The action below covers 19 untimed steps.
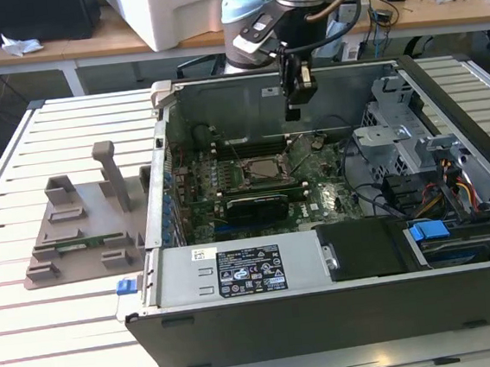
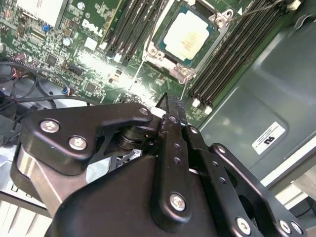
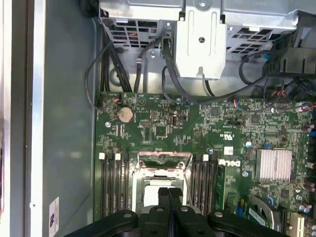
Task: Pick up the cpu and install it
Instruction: 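Close the cpu cover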
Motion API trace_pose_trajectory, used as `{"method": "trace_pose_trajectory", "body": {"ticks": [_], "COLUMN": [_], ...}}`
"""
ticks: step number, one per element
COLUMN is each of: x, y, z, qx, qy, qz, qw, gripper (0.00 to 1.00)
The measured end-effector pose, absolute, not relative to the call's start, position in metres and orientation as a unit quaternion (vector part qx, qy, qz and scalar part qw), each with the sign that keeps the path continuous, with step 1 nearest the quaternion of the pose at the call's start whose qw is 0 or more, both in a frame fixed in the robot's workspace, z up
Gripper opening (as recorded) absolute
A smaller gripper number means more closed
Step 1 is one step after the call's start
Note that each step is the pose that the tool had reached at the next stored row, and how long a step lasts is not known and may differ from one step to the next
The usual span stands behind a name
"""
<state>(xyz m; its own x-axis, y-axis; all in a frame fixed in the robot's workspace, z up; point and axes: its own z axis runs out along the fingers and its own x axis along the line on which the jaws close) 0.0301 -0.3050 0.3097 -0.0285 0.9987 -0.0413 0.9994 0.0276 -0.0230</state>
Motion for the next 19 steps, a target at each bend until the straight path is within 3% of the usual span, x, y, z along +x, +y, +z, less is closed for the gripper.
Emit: {"method": "trace_pose_trajectory", "body": {"ticks": [19], "x": [0.053], "y": [-0.304], "z": [0.303], "qx": [0.697], "qy": [0.717], "qz": [-0.023], "qw": [0.007], "gripper": [0.11]}}
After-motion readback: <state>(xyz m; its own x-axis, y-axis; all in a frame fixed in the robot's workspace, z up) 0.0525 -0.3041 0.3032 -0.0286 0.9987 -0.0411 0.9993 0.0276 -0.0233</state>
